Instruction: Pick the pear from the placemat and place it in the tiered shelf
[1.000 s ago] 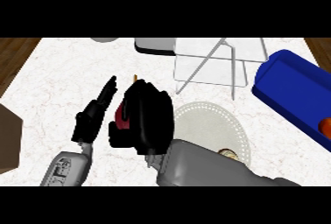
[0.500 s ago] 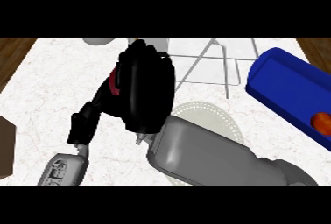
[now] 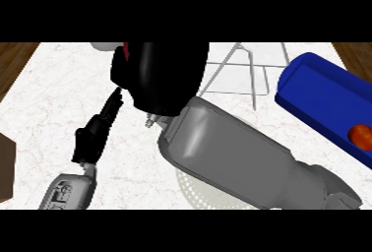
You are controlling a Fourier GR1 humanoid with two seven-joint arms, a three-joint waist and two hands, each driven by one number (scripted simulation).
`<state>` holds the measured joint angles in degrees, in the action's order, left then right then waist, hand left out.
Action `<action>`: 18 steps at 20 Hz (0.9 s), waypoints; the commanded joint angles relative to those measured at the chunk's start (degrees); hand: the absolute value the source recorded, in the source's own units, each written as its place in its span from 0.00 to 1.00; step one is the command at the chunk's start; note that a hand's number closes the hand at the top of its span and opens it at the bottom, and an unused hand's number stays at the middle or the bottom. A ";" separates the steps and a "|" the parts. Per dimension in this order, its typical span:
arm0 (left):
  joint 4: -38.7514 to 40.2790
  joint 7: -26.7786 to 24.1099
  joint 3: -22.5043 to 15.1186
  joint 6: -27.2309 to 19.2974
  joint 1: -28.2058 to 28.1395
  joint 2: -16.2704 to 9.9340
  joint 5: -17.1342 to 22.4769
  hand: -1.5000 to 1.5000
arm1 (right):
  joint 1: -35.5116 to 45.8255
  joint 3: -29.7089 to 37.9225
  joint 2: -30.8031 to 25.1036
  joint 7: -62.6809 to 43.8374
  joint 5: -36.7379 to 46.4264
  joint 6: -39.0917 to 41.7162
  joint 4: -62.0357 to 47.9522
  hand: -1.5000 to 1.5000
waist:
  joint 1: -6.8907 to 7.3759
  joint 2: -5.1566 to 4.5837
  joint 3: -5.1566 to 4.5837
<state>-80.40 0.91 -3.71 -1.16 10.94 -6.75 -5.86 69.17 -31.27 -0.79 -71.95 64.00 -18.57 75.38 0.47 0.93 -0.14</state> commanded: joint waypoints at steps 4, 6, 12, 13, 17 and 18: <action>-1.36 0.96 -0.06 -0.16 0.00 0.12 -0.16 0.50 | 7.25 6.42 0.75 -13.29 5.74 5.80 -4.56 1.00 | 0.30 -0.49 0.05; -1.55 1.78 0.08 -0.77 -0.22 0.99 0.21 0.50 | 7.24 9.64 0.75 -11.32 6.56 9.23 -3.38 1.00 | -0.56 -0.34 0.10; -1.76 0.76 -1.02 0.08 -1.17 1.02 -0.44 0.50 | 10.14 14.61 0.75 -6.38 9.17 9.53 -8.61 1.00 | 0.17 -0.75 0.09; -1.48 1.09 0.80 0.96 0.28 -0.17 0.86 0.50 | 9.67 15.63 0.66 -5.07 9.74 10.01 -7.54 1.00 | -0.21 -0.74 0.10; -3.86 2.03 -0.47 0.34 -1.54 0.11 -0.47 0.50 | 9.60 16.17 0.24 -1.40 13.32 11.00 -11.26 1.00 | -0.04 -0.75 0.11; -3.91 0.95 -1.84 -0.96 -2.36 1.73 -1.68 0.50 | 9.51 15.62 0.76 -0.53 13.40 8.27 -12.90 1.00 | 0.25 -0.88 0.10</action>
<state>-82.78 1.70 -4.20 -1.26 9.82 -6.09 -6.40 78.25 -16.47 -0.58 -66.70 75.28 -10.73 65.36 0.52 0.18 -0.05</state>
